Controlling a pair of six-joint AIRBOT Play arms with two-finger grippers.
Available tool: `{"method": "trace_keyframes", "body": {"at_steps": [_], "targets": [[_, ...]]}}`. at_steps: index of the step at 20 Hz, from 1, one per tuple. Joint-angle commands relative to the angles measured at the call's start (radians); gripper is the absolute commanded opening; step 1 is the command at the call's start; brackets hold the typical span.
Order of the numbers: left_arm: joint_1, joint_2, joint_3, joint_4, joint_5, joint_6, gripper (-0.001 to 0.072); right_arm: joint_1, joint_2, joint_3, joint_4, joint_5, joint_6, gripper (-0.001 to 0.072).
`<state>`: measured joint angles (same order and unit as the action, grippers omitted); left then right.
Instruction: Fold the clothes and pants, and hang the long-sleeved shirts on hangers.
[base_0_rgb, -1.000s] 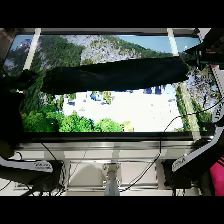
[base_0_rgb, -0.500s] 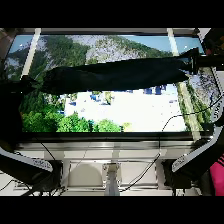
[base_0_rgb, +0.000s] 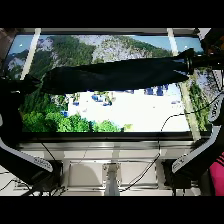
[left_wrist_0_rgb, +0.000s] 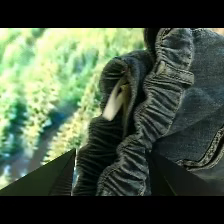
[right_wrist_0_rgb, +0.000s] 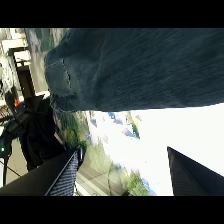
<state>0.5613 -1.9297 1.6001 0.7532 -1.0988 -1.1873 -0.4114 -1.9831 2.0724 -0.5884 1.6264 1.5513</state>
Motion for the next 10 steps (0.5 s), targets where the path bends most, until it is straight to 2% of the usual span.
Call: {"method": "trace_keyframes", "body": {"at_steps": [1, 8, 9, 10], "targets": [[-0.038, -0.014, 0.004, 0.034, 0.032, 0.016, 0.0503, 0.027, 0.001, 0.000, 0.000, -0.034, -0.002, 0.0625], [-0.117, -0.043, 0.011, 0.095, 0.063, -0.011, 0.0489, 0.034, 0.001, 0.000, 0.008, -0.057, -0.002, 0.0625], [-0.126, -0.045, 0.011, 0.095, 0.063, -0.010, 0.0451, 0.034, 0.001, 0.000, 0.008, -0.060, -0.002, 0.0624], [-0.134, -0.044, 0.012, 0.095, 0.063, -0.010, 0.0364, 0.034, 0.001, 0.000, 0.008, -0.070, -0.001, 0.0625]]}}
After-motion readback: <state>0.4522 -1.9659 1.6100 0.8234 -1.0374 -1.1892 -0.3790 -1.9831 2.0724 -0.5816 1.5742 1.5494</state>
